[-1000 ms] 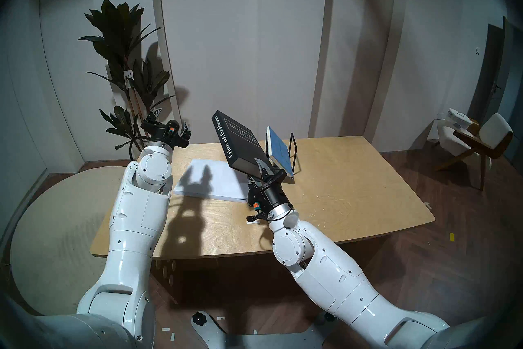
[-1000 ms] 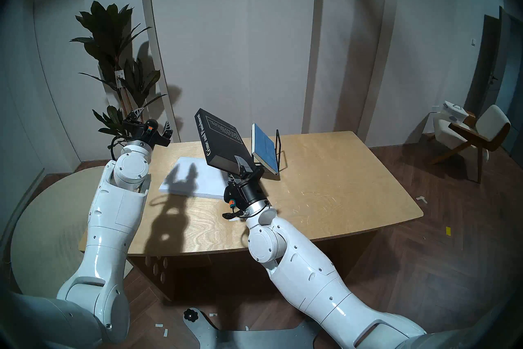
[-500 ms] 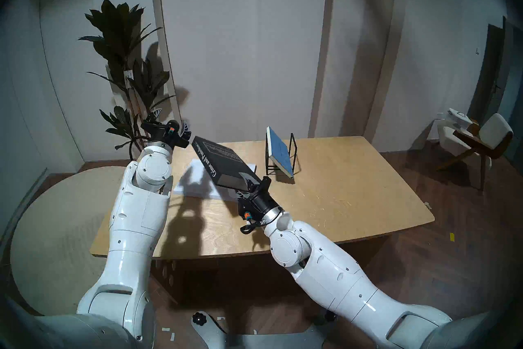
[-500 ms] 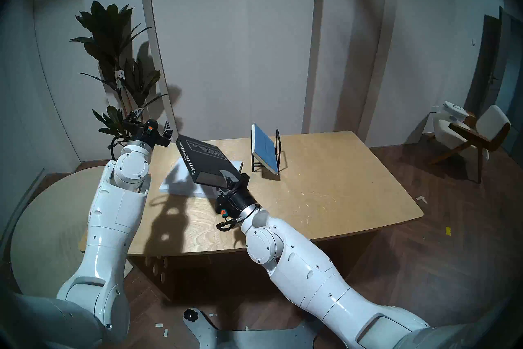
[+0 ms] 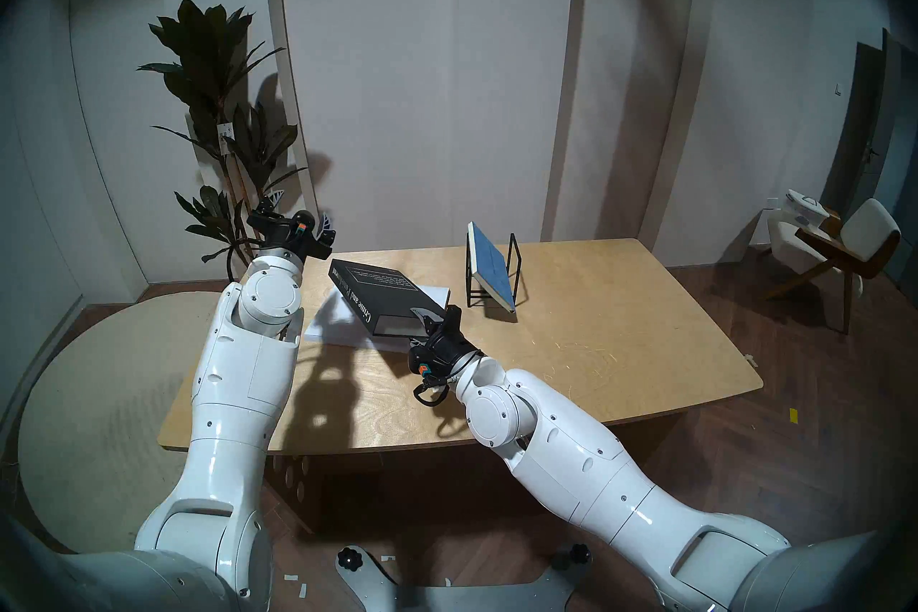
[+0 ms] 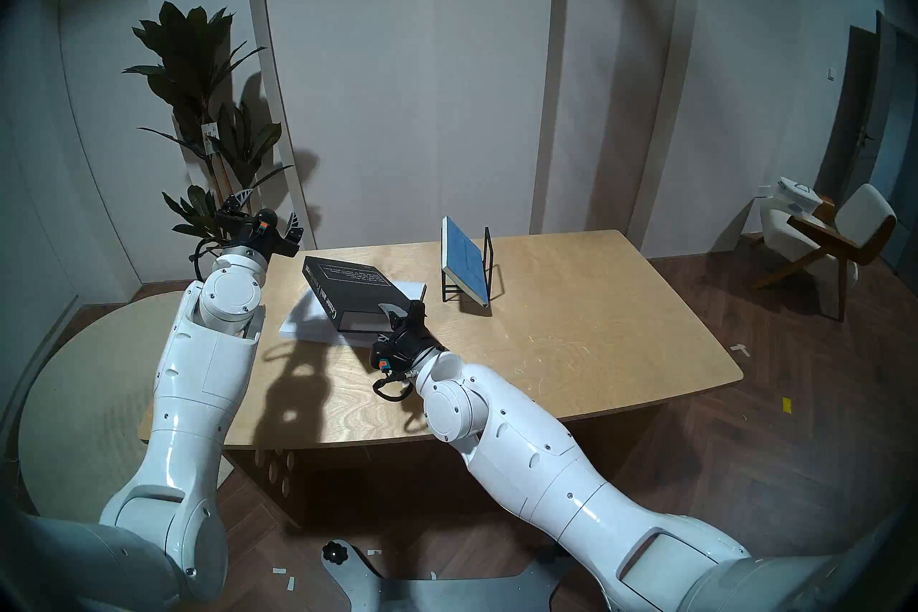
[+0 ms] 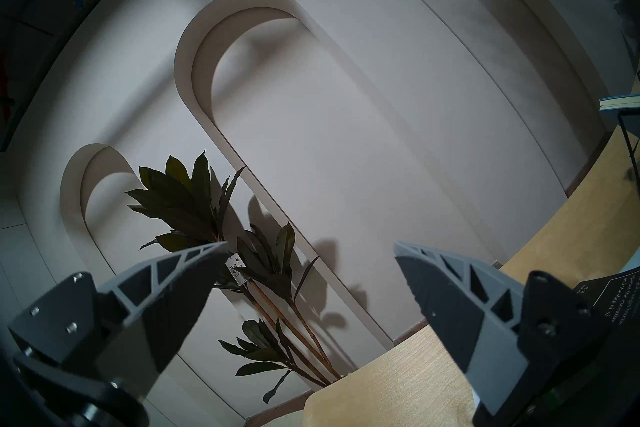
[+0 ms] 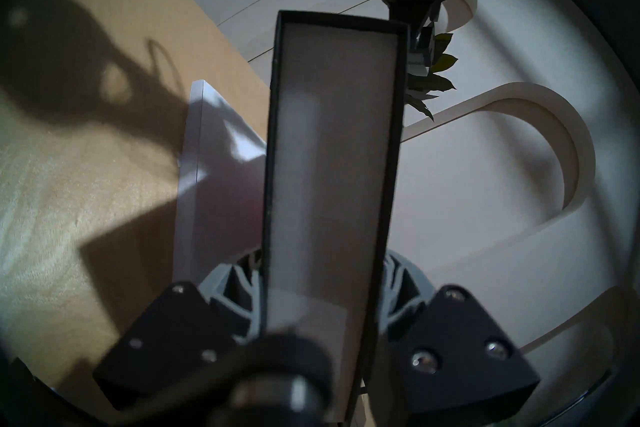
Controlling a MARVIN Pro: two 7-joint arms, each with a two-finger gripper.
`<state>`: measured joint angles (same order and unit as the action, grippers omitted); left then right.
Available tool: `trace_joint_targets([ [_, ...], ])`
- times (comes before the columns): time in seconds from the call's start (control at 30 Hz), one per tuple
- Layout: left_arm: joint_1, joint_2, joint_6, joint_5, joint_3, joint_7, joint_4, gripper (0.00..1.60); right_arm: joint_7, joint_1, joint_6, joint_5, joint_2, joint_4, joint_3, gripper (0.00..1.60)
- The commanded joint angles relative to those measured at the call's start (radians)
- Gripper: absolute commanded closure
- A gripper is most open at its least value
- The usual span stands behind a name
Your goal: Stack the books into one stack
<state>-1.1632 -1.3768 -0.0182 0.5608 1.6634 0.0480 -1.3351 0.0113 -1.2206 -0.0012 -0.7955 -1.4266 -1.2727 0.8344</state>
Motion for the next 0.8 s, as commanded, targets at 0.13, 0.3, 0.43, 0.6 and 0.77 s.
trace_joint_targets([
  [0.13,0.022,-0.001,-0.003,-0.002,-0.002,0.001,-0.024,0.00,0.029,0.044,-0.002,-0.004,-0.041,0.041,-0.019,1.60],
  [0.3,0.022,-0.001,-0.003,-0.002,-0.002,0.001,-0.024,0.00,0.052,0.057,0.009,0.002,-0.046,0.053,-0.018,1.60],
  [0.43,0.022,-0.001,-0.003,-0.002,-0.002,0.000,-0.024,0.00,0.104,0.075,0.053,0.009,-0.057,0.066,-0.018,1.60],
  [0.6,0.022,-0.001,-0.003,-0.002,-0.002,0.001,-0.024,0.00,0.098,0.095,0.055,0.014,-0.072,0.115,-0.017,1.39],
  [0.77,0.022,-0.001,-0.003,-0.002,-0.002,0.000,-0.024,0.00,0.191,0.074,0.125,0.023,-0.031,0.020,-0.018,0.00],
])
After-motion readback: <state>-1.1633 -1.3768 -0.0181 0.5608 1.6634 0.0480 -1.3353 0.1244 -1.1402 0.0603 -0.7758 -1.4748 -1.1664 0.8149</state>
